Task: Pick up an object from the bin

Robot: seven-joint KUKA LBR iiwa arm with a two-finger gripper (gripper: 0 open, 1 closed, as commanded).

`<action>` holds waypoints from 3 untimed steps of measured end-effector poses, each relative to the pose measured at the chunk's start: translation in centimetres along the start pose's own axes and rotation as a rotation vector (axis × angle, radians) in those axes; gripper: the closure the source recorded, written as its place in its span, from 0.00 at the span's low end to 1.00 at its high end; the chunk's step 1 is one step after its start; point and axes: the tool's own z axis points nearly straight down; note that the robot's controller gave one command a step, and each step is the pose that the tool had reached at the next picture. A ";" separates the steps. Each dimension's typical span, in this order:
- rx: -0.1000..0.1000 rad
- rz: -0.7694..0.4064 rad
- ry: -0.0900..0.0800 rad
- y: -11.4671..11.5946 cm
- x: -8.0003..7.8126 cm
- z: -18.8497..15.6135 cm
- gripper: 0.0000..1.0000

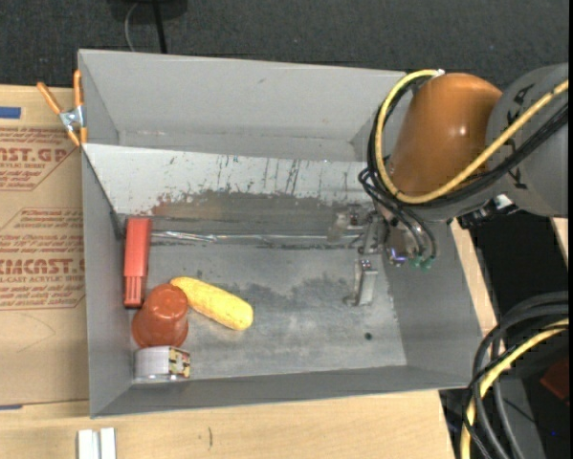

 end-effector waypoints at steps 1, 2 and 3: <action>0.000 0.000 -0.007 0.0 -0.1 -0.5 0.00; 0.001 0.000 -0.008 0.0 -0.1 -0.5 0.00; 0.001 0.042 -0.017 4.4 -1.2 3.9 0.00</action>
Offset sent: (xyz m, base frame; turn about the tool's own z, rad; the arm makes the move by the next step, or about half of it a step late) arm 0.0000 0.0000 0.0000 0.0000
